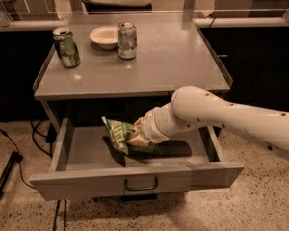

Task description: Place green jalapeno chip bag into top drawer

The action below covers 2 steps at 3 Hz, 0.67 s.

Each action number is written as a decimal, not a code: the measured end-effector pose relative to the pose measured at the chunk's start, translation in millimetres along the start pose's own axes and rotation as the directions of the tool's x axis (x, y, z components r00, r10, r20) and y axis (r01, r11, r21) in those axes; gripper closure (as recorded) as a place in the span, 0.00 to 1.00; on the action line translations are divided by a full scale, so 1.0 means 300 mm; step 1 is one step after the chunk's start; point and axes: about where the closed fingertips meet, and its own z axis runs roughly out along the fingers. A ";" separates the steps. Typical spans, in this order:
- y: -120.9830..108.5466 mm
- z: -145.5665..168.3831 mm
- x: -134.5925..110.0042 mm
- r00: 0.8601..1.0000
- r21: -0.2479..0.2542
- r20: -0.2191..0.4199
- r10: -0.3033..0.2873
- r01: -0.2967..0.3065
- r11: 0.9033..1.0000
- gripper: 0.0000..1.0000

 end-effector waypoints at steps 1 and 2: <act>-0.025 0.066 0.026 1.000 -0.006 0.009 -0.001 0.001 1.000 1.00; -0.048 0.133 0.066 1.000 -0.012 0.002 0.009 -0.009 1.000 1.00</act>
Offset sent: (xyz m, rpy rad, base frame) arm 0.0370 0.0079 -0.0652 -0.0015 0.0279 -0.0103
